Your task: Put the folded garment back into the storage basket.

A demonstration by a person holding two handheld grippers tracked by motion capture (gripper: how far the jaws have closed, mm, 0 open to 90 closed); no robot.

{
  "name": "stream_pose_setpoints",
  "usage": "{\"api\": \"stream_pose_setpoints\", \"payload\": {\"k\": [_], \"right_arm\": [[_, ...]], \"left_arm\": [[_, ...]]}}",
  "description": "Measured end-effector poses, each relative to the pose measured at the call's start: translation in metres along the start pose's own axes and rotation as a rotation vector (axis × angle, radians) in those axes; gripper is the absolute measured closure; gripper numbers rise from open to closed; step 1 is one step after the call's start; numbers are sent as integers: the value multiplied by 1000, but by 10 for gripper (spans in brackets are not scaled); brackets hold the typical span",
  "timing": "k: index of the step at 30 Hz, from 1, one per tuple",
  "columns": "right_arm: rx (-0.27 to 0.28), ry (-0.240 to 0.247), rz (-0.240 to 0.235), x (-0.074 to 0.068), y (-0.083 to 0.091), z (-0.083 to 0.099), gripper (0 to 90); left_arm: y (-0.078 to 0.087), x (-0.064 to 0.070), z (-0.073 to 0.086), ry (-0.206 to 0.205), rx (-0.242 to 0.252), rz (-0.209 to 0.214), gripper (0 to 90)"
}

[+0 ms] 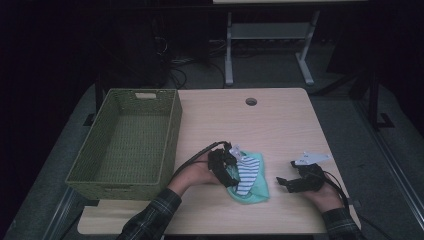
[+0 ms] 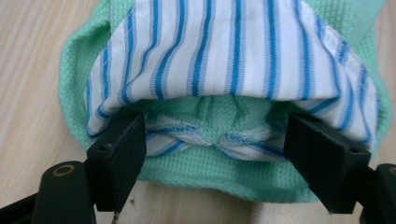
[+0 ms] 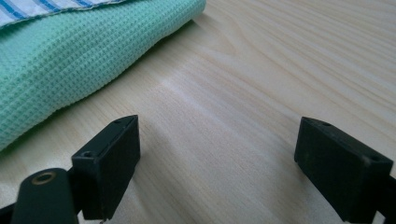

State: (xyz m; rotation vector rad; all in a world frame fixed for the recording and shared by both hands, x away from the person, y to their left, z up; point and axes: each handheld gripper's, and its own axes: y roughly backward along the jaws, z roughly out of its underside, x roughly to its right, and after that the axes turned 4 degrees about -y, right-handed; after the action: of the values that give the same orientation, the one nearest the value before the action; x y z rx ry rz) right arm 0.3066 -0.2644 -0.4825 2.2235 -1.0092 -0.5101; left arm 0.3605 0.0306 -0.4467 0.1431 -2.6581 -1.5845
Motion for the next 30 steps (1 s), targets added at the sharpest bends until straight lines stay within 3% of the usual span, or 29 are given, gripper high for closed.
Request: {"api": "stream_pose_setpoints", "payload": {"k": [10,21,25,30], "right_arm": [[2,-5,2,0,0,0,143],[3,-9,7,0,0,0,144],[2,-12,8,0,0,0,143],[1,-13,11,0,0,0,137]], "left_arm": [[-6,0,0,-17,-21,-13,215],[1,4,0,-11,-16,-8,697],[1,3,0,7,-13,-14,766],[2,1,1,29,-3,-6,779]]}}
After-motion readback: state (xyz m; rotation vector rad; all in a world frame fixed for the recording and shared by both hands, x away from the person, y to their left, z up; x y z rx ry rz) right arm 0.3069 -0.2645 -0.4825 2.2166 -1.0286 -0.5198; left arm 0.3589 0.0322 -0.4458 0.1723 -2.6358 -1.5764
